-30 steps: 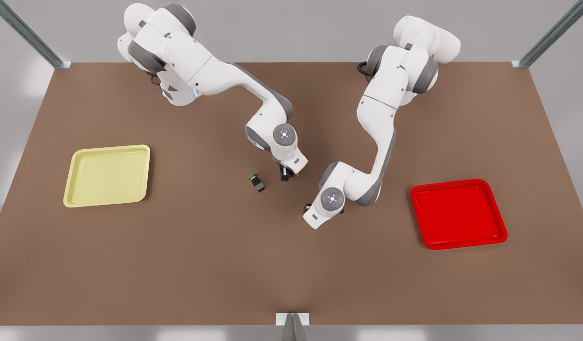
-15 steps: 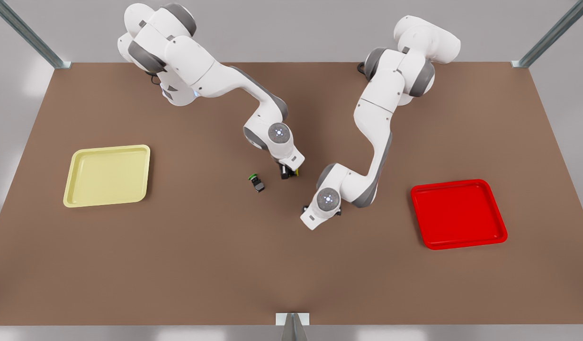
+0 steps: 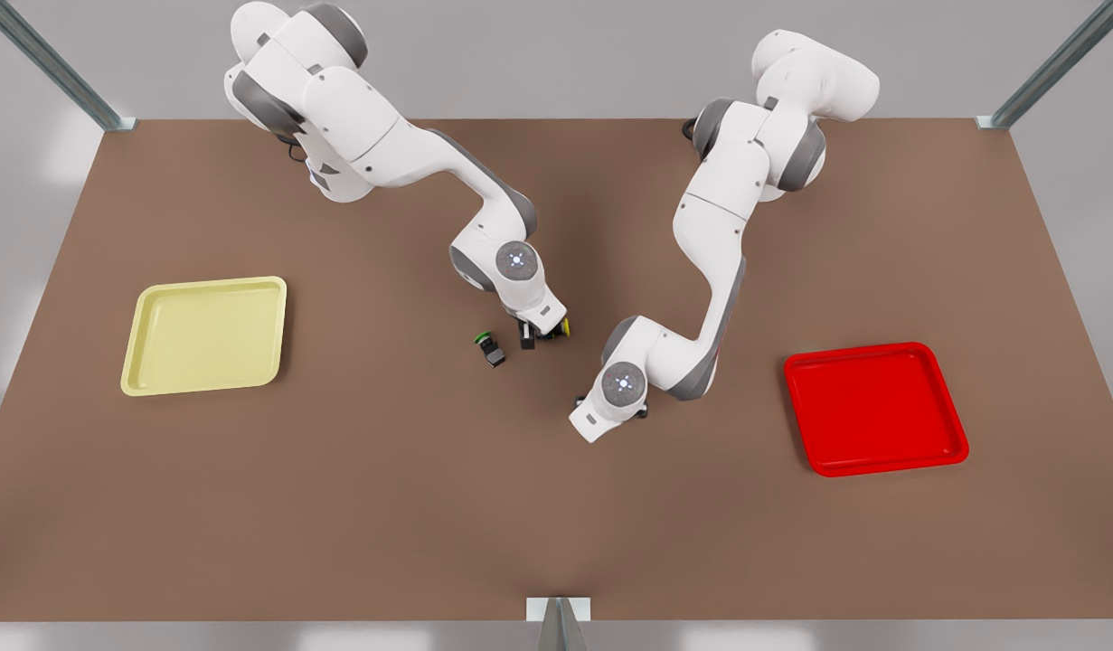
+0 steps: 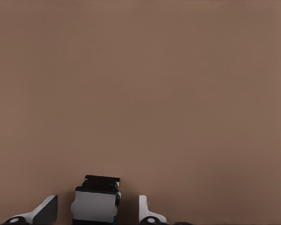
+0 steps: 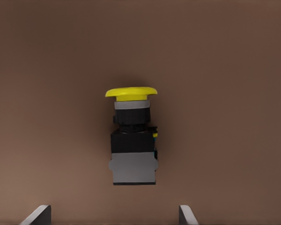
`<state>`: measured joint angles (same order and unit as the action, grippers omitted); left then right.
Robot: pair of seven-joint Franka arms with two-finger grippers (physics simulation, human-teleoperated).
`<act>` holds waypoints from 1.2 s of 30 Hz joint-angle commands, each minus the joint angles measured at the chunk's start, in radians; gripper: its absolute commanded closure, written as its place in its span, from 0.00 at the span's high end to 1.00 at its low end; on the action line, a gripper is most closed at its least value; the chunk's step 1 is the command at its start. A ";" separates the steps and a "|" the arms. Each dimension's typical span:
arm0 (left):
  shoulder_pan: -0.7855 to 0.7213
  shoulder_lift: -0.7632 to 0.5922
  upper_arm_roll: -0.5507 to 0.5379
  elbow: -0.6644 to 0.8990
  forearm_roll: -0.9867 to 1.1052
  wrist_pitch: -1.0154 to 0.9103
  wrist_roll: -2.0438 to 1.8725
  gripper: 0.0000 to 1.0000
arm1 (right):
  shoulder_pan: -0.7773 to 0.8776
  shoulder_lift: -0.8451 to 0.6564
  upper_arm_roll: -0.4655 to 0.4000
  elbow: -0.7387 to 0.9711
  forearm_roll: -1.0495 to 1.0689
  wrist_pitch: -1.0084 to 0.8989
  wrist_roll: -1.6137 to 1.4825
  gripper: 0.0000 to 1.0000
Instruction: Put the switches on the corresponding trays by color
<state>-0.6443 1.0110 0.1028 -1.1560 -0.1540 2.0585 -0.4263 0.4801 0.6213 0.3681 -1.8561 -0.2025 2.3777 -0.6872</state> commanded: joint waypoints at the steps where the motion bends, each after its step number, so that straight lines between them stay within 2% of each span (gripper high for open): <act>1: 0.000 0.000 0.000 -0.001 0.001 0.000 0.000 0.64 | 0.000 0.000 0.000 0.000 0.000 0.000 0.000 1.00; 8: 0.000 -0.002 0.000 0.001 0.002 -0.008 -0.002 0.64 | 0.015 0.040 -0.002 0.072 0.000 -0.002 0.000 1.00; 9: 0.000 -0.002 0.000 0.001 0.002 -0.009 -0.003 0.57 | 0.028 0.047 -0.012 0.078 0.000 0.000 0.000 1.00; 11: 0.000 -0.002 0.000 0.001 0.002 -0.008 -0.003 0.52 | 0.048 0.054 -0.035 0.098 0.002 -0.002 0.000 1.00; 26: 0.002 -0.017 0.000 0.001 0.004 -0.018 0.000 0.50 | 0.064 0.097 -0.035 0.112 0.002 0.003 0.003 1.00; 30: 0.031 -0.120 -0.003 -0.018 0.001 -0.067 0.000 0.50 | 0.068 0.104 -0.035 0.112 0.002 0.003 0.002 1.00; 33: 0.089 -0.245 -0.026 -0.096 -0.001 -0.101 0.003 0.50 | 0.077 0.107 -0.043 0.112 0.002 0.003 0.002 0.99; 34: 0.100 -0.296 -0.026 -0.140 -0.001 -0.106 0.003 0.50 | 0.077 0.109 -0.044 0.112 0.002 0.003 0.002 0.81; 36: 0.146 -0.413 -0.028 -0.273 0.005 -0.107 0.014 0.51 | 0.078 0.107 -0.048 0.112 0.002 0.003 0.003 0.62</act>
<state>-0.4824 0.5716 0.0706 -1.4580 -0.1296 1.9512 -0.3859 0.5584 0.7287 0.3206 -1.7442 -0.2010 2.3808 -0.6841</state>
